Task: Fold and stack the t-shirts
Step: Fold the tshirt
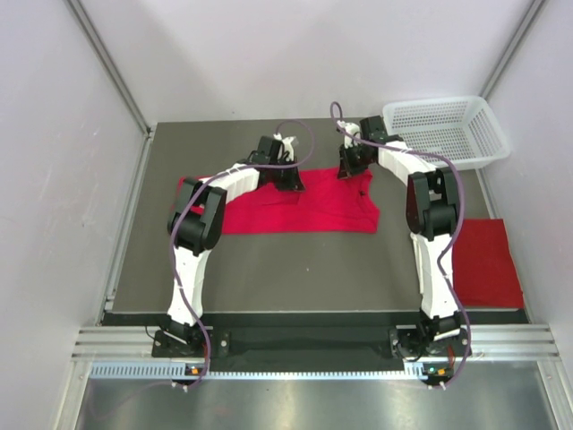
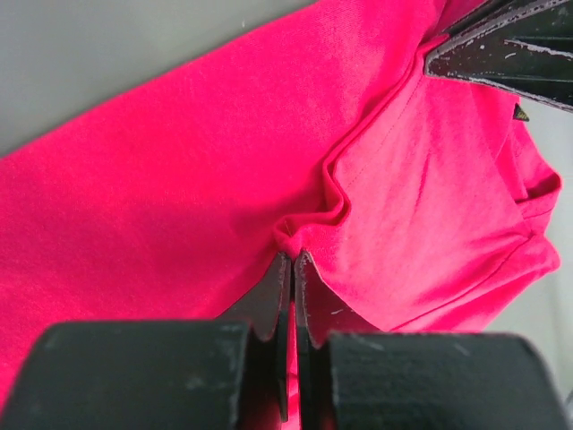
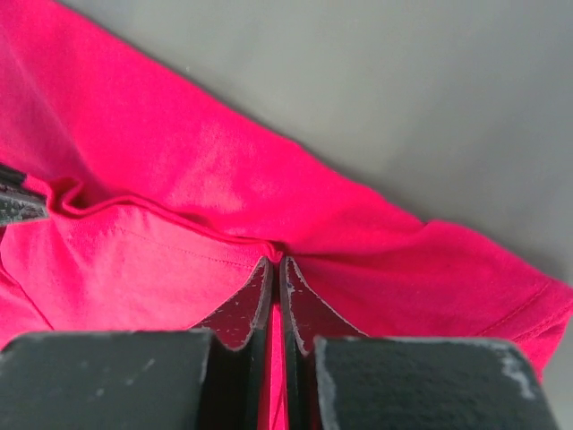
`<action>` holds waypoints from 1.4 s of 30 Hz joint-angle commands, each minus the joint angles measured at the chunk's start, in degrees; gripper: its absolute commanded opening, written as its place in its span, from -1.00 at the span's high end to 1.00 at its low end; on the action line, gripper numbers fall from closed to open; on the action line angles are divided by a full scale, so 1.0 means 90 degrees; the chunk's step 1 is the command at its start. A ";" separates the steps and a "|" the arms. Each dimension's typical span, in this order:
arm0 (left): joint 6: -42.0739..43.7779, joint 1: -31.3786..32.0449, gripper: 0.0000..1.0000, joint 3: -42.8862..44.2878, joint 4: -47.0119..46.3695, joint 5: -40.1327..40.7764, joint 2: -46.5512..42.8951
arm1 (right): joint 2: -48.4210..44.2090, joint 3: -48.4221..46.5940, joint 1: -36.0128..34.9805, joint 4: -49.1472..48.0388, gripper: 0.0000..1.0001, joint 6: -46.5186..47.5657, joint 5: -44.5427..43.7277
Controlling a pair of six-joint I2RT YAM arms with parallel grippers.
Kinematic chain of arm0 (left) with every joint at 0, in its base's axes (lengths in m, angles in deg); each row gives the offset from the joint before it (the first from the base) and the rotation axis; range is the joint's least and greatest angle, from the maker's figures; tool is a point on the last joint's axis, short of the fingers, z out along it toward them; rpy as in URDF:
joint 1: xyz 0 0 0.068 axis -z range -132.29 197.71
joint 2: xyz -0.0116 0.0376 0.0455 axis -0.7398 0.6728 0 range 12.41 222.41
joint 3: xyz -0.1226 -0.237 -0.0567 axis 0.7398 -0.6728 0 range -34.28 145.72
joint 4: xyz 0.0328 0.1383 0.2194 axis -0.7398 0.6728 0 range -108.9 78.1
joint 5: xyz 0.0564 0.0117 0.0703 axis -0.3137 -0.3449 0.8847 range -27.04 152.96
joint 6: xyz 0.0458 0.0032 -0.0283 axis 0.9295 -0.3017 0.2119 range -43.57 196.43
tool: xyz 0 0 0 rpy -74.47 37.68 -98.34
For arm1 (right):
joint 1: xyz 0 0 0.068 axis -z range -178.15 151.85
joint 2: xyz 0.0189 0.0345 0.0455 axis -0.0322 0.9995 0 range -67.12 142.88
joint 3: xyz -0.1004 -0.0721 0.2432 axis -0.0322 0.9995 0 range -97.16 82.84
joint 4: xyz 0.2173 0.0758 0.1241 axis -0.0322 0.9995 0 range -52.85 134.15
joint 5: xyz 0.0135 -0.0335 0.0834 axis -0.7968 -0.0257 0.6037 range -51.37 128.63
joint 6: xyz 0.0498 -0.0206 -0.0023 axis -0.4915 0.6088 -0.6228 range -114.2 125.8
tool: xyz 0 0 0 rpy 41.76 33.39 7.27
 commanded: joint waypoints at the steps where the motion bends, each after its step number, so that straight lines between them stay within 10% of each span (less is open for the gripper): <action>1: -0.0322 0.0030 1.00 0.0224 -0.0164 0.0138 -0.0214 | -0.0606 0.0147 0.0074 -0.0617 1.00 0.0018 0.0073; 12: -0.0509 0.0030 0.67 0.0292 0.0022 0.0129 -0.0205 | -0.0822 0.0353 0.0035 -0.0784 0.57 -0.0148 0.0014; 17: -0.0509 0.0030 0.60 0.0302 -0.0036 -0.0008 -0.0146 | -0.0734 0.0344 0.0015 -0.0784 1.00 -0.0100 0.0092; 42: -0.0285 0.0108 0.26 0.0370 -0.0340 0.0001 -0.0254 | -0.0812 0.0363 0.0005 -0.0696 1.00 0.0086 0.0034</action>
